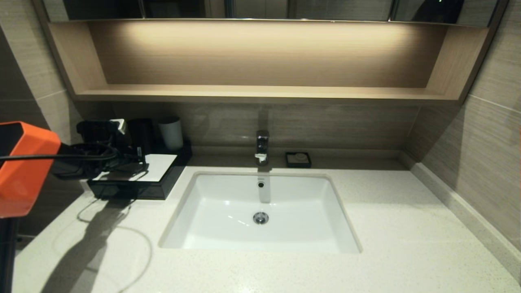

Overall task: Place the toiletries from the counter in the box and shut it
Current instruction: Place the cup on the storage box

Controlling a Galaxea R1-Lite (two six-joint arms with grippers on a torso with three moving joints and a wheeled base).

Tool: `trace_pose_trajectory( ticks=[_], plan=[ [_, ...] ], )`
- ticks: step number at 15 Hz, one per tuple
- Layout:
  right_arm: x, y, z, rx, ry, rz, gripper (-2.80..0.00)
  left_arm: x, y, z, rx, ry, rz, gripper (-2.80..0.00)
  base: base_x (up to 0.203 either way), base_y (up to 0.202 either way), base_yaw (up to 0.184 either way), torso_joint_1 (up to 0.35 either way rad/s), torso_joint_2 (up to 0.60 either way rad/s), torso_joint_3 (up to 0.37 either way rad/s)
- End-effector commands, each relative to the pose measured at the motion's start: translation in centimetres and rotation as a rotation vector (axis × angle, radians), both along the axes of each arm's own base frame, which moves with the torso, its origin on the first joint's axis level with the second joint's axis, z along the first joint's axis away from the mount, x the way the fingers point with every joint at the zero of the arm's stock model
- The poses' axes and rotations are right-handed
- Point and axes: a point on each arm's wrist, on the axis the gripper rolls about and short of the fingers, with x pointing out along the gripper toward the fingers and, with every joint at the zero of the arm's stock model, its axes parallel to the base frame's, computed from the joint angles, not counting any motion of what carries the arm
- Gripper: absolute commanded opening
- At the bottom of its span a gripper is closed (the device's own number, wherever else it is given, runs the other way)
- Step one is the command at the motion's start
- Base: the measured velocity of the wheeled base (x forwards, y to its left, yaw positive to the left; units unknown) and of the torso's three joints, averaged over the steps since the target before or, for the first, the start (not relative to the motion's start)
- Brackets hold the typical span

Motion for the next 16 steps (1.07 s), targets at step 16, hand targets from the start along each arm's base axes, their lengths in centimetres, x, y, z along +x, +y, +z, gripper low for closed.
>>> trace_pose_trajectory(
  ticks=[16],
  plan=[
    [0.0,0.0,0.0,0.0,0.0,0.0,-2.8,1.1,0.0,-0.2,-0.002,-0.041,0.004,-2.8,0.0,0.0,0.0,0.0,0.0,0.0]
  ],
)
